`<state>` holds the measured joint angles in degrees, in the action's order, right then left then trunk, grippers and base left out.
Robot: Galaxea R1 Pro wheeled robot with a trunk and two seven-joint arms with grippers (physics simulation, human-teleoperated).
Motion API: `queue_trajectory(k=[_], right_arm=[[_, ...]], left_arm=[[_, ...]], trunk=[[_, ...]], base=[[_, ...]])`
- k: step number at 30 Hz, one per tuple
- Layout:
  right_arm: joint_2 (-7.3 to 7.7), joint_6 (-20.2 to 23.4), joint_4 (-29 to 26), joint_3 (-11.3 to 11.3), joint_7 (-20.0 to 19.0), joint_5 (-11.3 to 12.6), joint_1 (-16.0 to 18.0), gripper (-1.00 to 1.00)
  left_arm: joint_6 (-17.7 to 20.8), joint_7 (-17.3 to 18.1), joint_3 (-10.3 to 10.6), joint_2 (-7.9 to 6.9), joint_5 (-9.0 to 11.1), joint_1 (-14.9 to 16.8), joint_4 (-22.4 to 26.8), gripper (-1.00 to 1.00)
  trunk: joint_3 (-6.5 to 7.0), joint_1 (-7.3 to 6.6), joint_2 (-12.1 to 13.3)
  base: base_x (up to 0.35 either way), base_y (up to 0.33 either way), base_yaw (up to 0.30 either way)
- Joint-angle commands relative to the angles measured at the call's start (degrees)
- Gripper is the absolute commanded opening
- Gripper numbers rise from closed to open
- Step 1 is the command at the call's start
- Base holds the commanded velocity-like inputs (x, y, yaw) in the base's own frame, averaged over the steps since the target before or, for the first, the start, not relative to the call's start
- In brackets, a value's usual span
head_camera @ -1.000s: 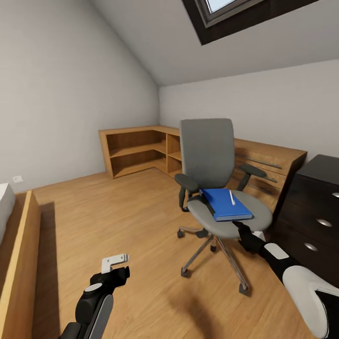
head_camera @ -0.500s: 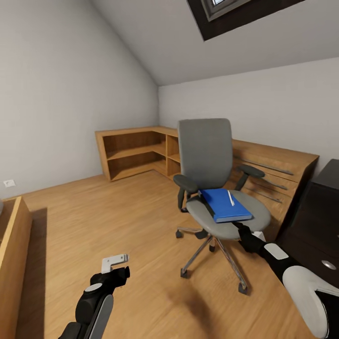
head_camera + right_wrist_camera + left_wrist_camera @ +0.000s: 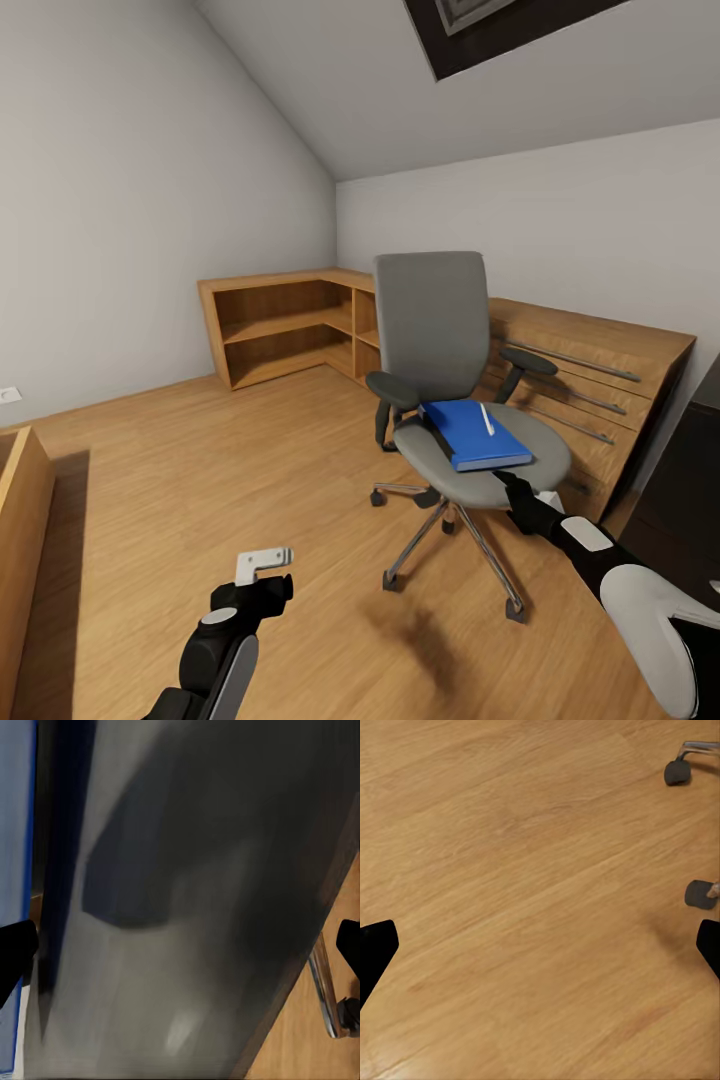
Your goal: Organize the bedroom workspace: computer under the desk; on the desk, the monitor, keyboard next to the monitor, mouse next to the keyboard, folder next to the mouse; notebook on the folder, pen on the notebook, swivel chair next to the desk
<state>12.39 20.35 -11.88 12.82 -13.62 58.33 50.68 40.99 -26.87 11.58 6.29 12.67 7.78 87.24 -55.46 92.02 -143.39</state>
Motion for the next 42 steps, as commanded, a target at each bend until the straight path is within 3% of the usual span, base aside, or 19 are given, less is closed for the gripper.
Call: queue_trajectory(k=[1,15,27,42], right_arm=[[0.00,0.31,0.01,0.27,-0.09,0.12,0.03,1.00],[-0.04,0.22,0.01,0.27,-0.09,0.12,0.03,1.00],[-0.08,0.22,0.01,0.27,-0.18,0.12,0.03,1.00],[-0.08,0.22,0.01,0.19,-0.19,0.12,0.03,1.00]], left_arm=[[0.12,-0.56,0.04,-0.03,0.60,0.04,0.04,1.00],[0.12,-0.45,0.10,0.03,0.60,0.04,0.03,1.00],[0.12,-0.38,0.45,0.04,0.60,0.04,0.01,1.00],[0.15,-0.42,0.37,-0.03,0.60,0.04,-0.06,1.00]], trunk=[[-0.06,-0.01,-0.02],[-0.59,-0.01,-0.02],[-0.60,-0.01,-0.02],[-0.60,-0.01,-0.02]], base=[[0.004,0.000,0.000],[0.002,0.000,0.000],[0.153,-0.030,0.000],[-0.059,-0.001,0.000]])
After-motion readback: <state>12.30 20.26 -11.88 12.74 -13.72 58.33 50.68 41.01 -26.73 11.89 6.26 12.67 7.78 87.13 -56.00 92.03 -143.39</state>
